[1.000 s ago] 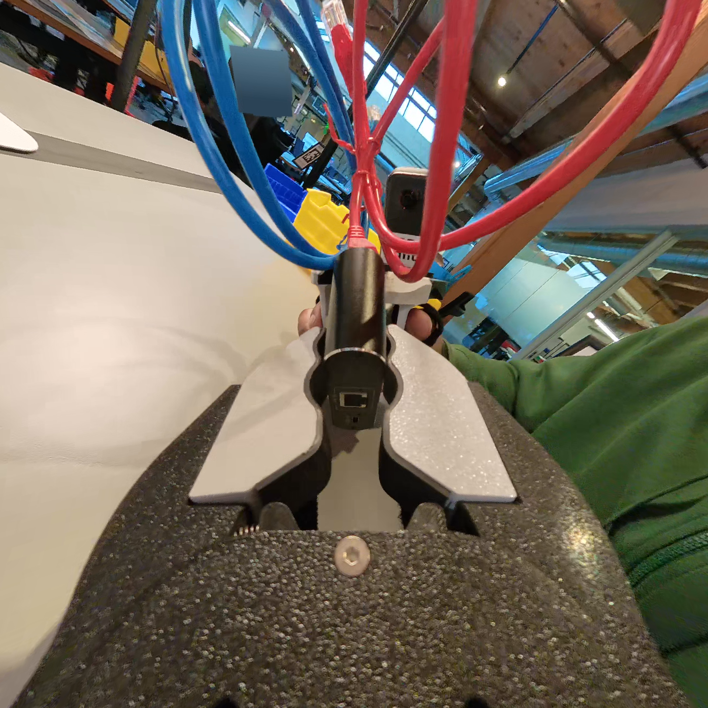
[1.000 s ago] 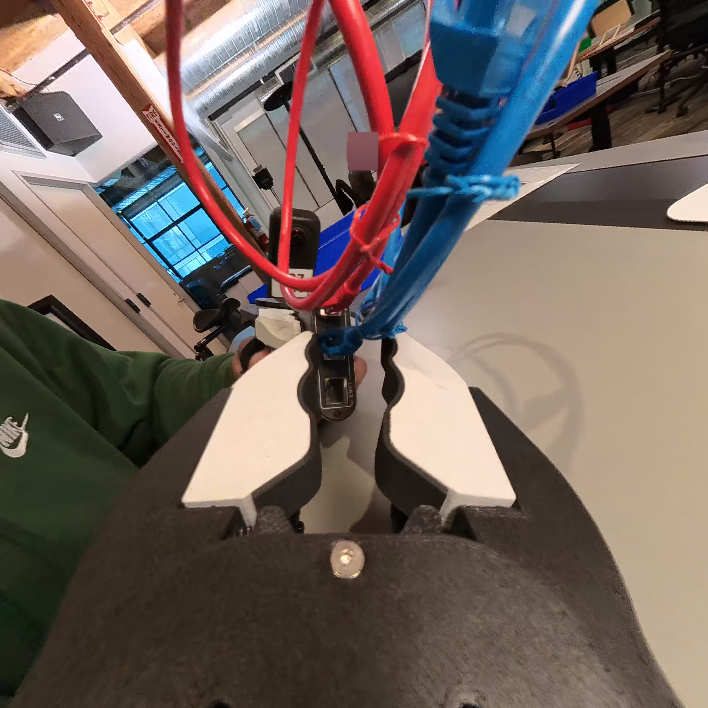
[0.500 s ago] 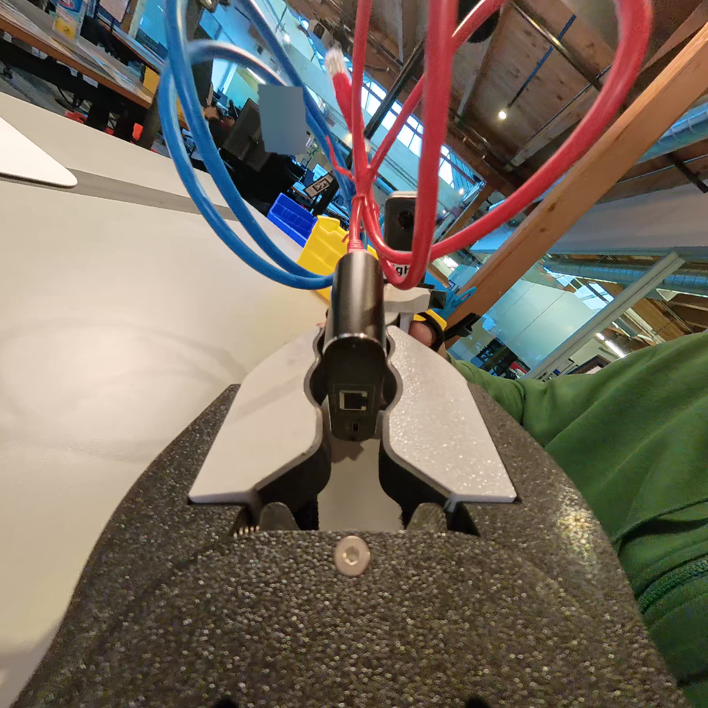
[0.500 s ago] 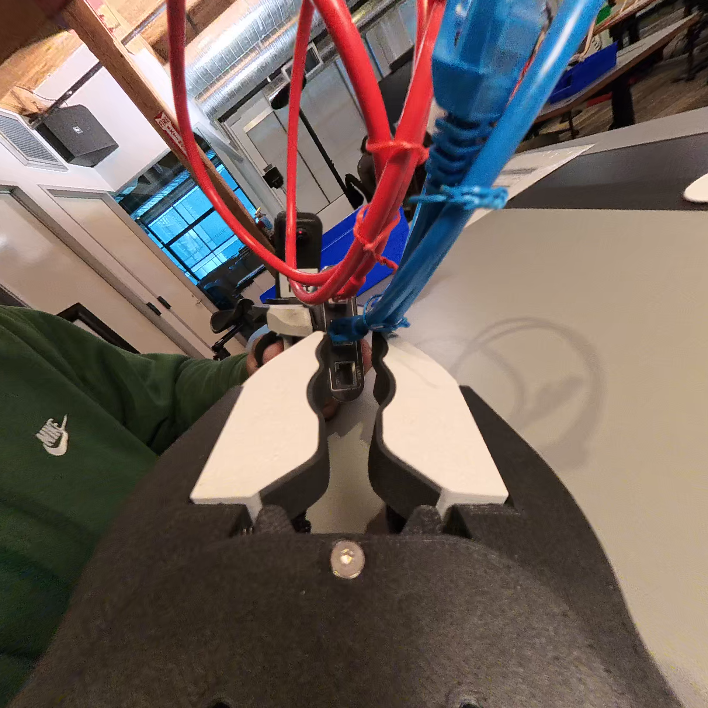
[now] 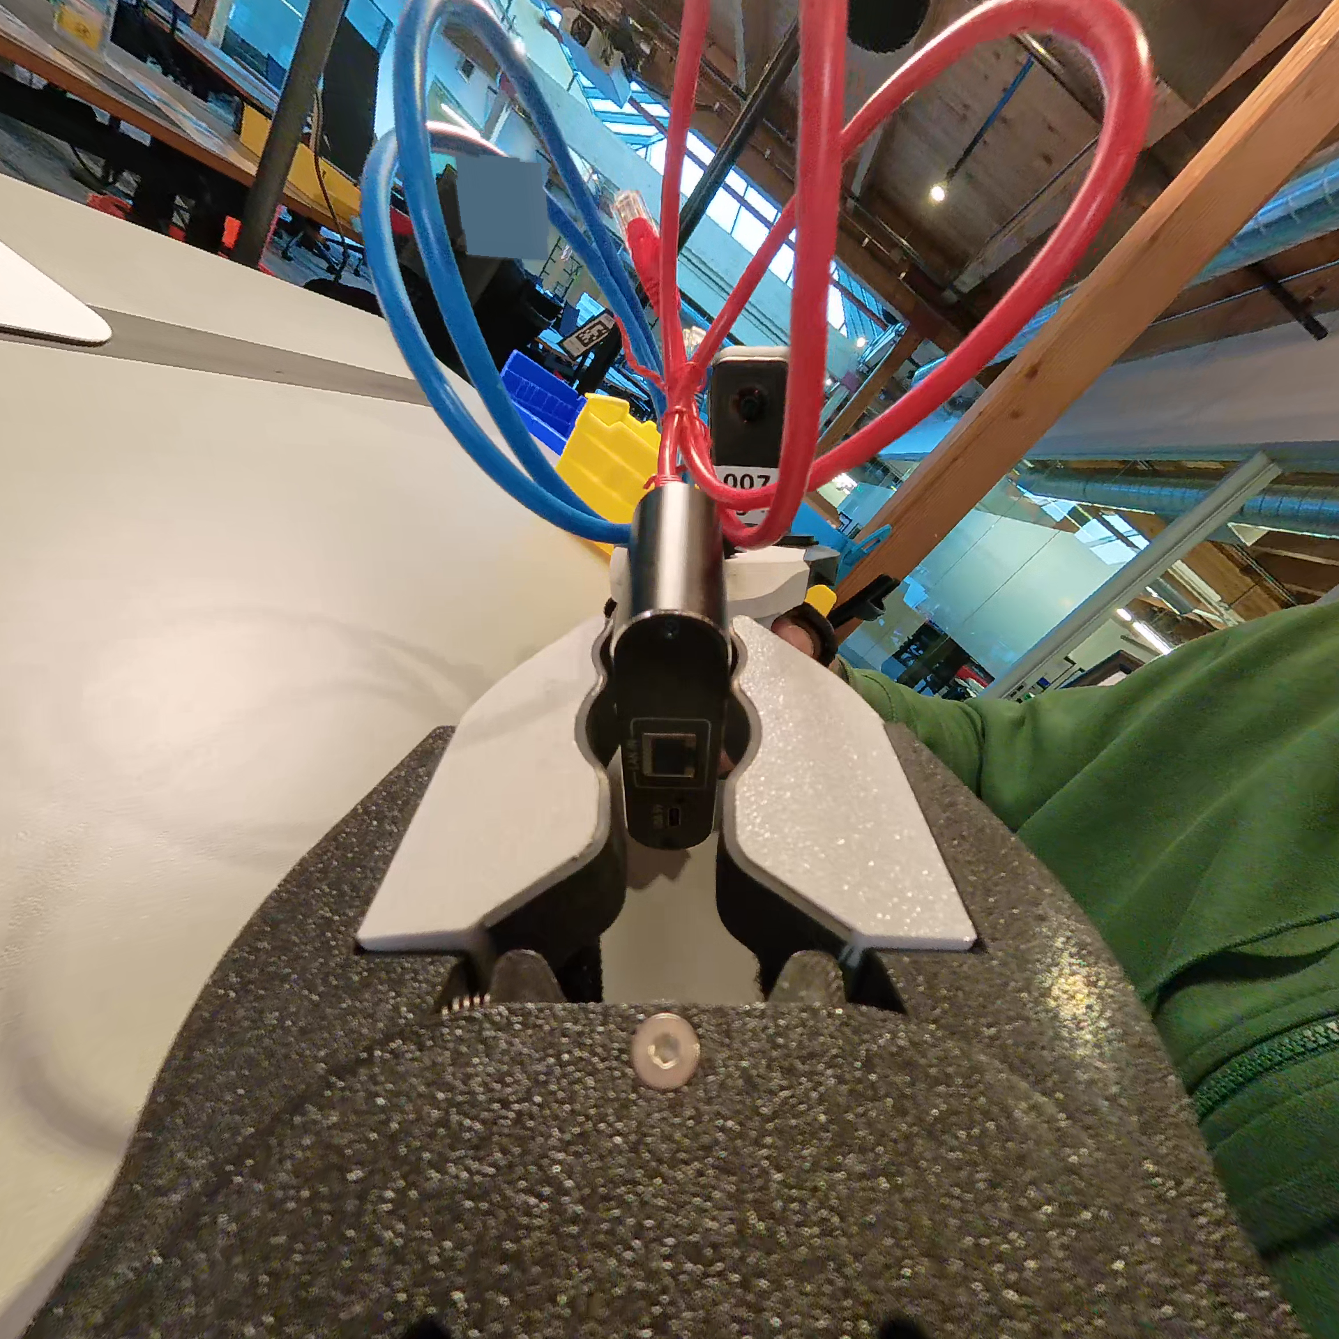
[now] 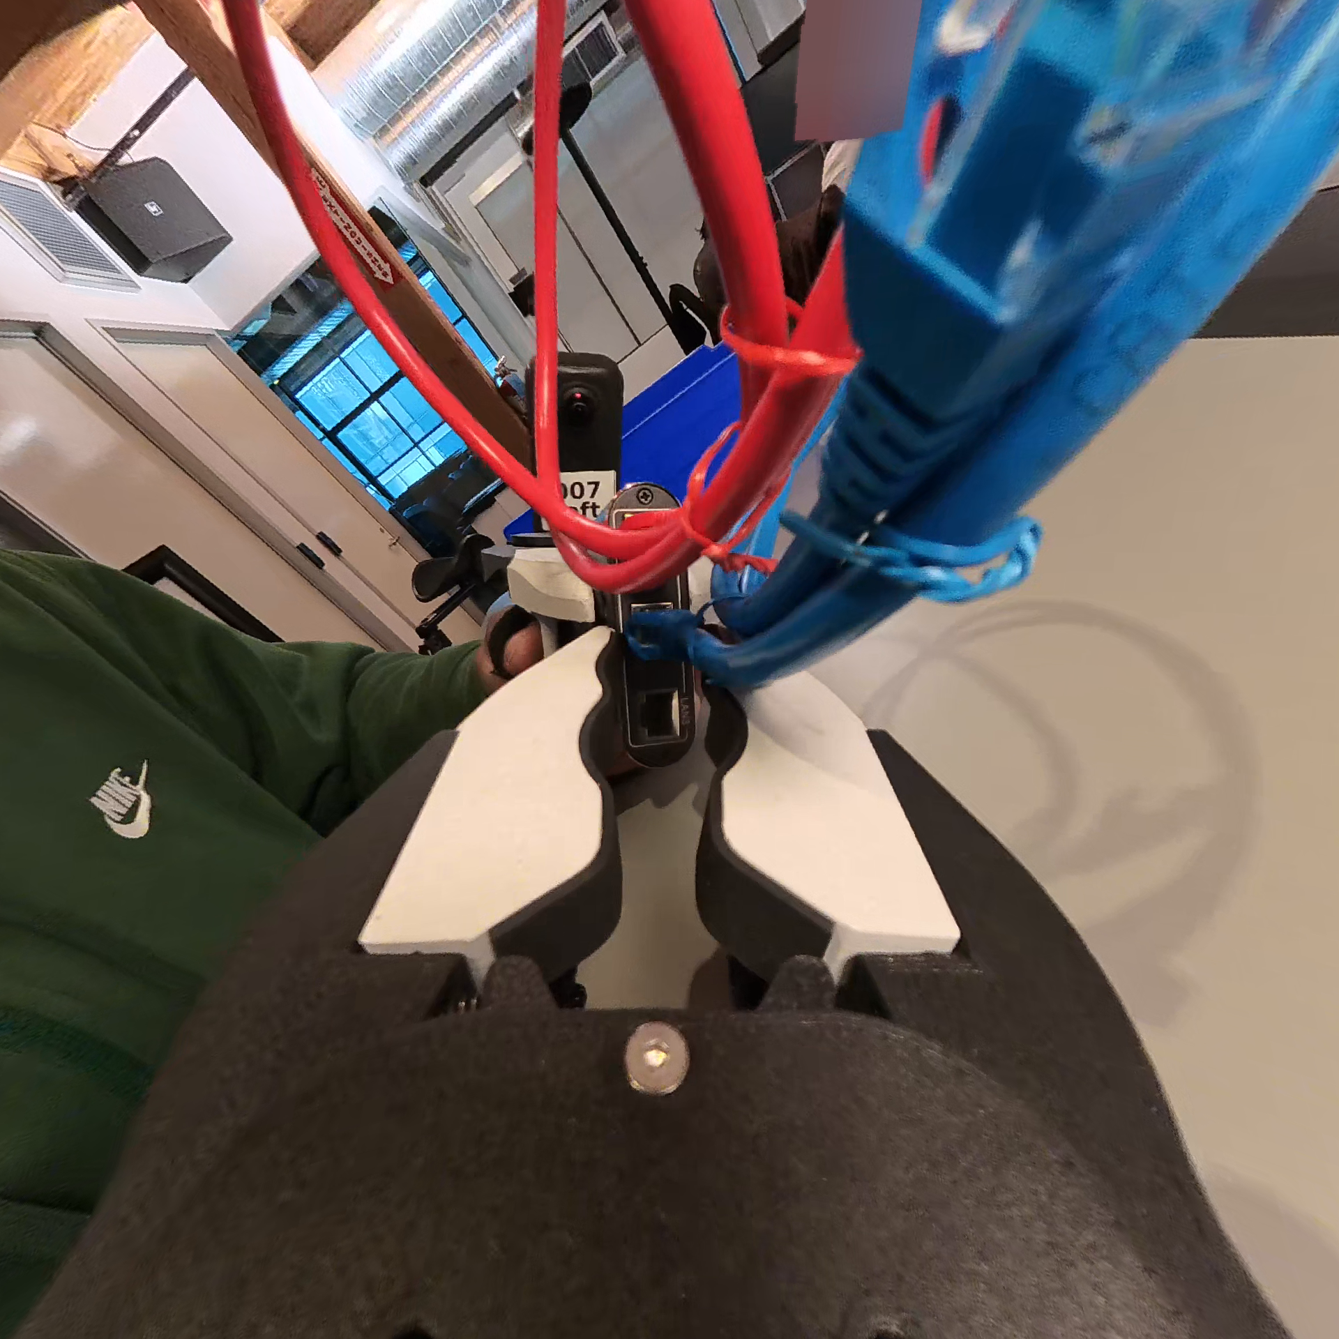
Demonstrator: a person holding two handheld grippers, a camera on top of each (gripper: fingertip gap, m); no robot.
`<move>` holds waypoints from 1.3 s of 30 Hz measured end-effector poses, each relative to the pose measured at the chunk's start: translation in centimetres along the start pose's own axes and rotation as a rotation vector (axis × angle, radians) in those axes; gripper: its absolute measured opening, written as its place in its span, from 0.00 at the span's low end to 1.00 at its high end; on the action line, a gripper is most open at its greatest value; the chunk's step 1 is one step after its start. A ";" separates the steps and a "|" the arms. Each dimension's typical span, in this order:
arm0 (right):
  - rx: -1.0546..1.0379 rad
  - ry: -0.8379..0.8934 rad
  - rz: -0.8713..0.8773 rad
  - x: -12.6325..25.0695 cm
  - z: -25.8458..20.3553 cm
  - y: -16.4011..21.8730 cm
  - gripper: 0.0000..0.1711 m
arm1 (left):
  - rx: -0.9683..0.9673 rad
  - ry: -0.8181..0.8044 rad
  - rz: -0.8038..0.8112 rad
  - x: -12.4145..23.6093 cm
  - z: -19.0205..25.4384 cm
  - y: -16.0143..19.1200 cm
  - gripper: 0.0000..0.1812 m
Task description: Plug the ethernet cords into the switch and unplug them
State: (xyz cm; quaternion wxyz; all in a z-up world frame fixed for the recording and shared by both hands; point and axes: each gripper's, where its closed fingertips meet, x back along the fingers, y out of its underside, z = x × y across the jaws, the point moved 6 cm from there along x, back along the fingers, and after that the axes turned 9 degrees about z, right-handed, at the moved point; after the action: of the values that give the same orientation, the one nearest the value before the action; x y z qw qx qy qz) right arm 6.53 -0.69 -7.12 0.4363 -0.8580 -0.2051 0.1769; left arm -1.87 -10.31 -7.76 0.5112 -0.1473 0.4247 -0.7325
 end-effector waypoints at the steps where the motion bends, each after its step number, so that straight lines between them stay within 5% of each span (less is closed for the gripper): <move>1: 0.002 0.002 0.001 0.0 0.0 0.0 0.12 | -0.004 -0.002 -0.002 0.0 0.0 0.0 0.14; 17: 0.120 0.105 0.104 0.1 -0.4 0.1 0.10 | -0.117 -0.063 -0.013 -0.2 0.4 0.3 0.15; 29: -0.032 -0.007 0.130 0.2 -0.7 0.0 0.08 | -0.128 0.029 -0.029 -0.1 0.7 0.1 0.15; 39: 0.105 0.070 0.205 -0.1 -1.2 -0.2 0.09 | -0.115 0.023 0.009 -0.3 0.9 0.1 0.15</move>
State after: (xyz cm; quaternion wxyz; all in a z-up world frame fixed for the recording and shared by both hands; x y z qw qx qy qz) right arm 6.98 -1.40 -6.26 0.4670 -0.8562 -0.0915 0.2011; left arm -1.13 -10.49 -7.29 0.5004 -0.1663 0.4726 -0.7061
